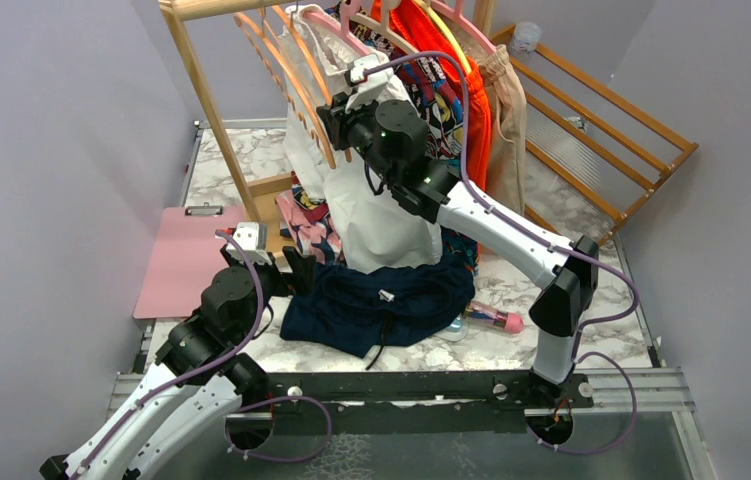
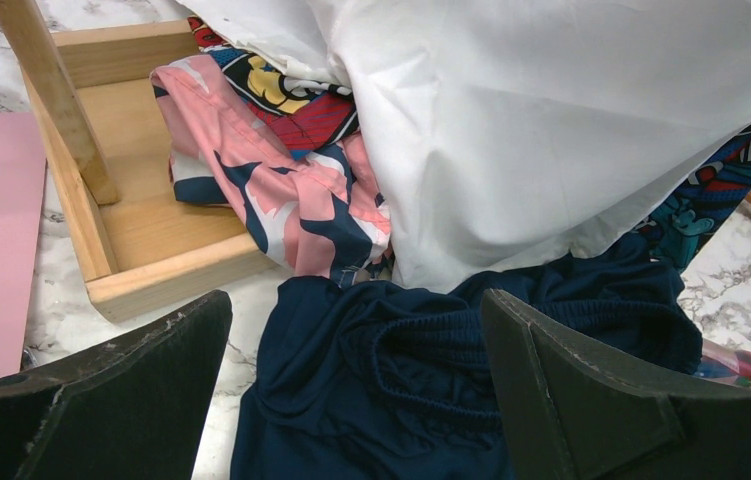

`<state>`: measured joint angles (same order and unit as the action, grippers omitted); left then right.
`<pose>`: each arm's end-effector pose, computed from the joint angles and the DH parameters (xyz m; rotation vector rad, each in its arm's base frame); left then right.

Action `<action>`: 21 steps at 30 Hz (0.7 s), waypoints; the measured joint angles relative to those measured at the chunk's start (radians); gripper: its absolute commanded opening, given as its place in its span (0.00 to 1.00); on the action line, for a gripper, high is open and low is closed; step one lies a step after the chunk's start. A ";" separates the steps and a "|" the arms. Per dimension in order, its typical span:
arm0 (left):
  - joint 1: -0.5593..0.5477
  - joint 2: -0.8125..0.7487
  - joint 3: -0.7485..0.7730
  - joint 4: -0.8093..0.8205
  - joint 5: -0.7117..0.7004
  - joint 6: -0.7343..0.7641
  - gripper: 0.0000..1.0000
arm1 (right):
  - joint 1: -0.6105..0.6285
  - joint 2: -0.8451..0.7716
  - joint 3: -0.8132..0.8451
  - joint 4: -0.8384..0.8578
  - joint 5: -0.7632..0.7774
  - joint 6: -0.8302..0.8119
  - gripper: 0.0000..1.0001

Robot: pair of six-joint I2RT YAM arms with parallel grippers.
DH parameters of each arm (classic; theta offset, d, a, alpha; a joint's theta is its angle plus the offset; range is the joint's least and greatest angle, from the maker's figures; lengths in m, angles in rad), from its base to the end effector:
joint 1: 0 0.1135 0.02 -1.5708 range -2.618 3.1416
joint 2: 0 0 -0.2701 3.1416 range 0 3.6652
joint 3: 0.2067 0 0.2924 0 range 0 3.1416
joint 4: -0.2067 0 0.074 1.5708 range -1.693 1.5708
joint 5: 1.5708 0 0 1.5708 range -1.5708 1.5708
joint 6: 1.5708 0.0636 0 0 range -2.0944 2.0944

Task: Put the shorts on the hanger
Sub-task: Pick up the hanger from the clothesline.

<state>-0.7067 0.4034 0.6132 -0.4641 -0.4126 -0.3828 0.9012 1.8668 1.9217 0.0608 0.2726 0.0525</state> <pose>0.1436 -0.0890 0.3045 0.0028 1.8213 -0.3987 0.3334 0.3936 0.4631 -0.3985 1.4312 0.5779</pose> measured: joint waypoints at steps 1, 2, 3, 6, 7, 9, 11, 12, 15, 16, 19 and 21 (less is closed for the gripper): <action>0.000 0.000 0.000 0.000 0.000 0.000 0.96 | 0.000 -0.004 -0.018 0.021 0.000 0.000 0.01; 0.000 0.000 0.000 0.000 0.000 0.000 0.96 | 0.000 -0.007 -0.035 0.042 0.000 0.000 0.01; 0.000 0.000 0.000 0.000 0.000 0.000 0.96 | 0.000 -0.011 -0.051 0.064 0.000 0.000 0.01; 0.000 0.000 0.000 0.000 0.000 0.000 0.96 | 0.000 -0.019 -0.088 0.119 0.001 0.001 0.01; 0.000 0.000 0.000 0.000 0.000 0.000 0.96 | 0.000 -0.021 -0.096 0.131 0.001 0.001 0.01; 0.000 0.002 0.000 0.000 0.000 0.000 0.96 | 0.000 -0.025 -0.109 0.152 0.001 0.003 0.01; 0.000 0.003 0.000 0.000 0.000 0.000 0.96 | 0.000 -0.029 -0.121 0.168 0.001 0.007 0.01; 0.000 0.003 0.000 0.000 0.000 0.000 0.96 | 0.000 -0.030 -0.125 0.177 0.001 0.008 0.01; 0.000 0.003 0.000 0.000 0.000 0.000 0.96 | 0.000 -0.032 -0.130 0.189 0.001 0.011 0.01; 0.000 0.003 0.000 0.000 0.000 0.000 0.96 | 0.000 -0.032 -0.130 0.192 0.000 0.011 0.01; 0.000 0.003 0.000 0.000 0.000 0.001 0.96 | 0.000 -0.039 -0.130 0.195 -0.001 0.011 0.01; 0.000 0.003 0.000 0.000 0.000 0.001 0.96 | 0.000 -0.044 -0.130 0.200 -0.001 0.011 0.01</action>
<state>-0.7067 0.4068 0.6132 -0.4637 -0.4126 -0.3820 0.9012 1.8225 1.7916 0.2611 0.2714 0.0635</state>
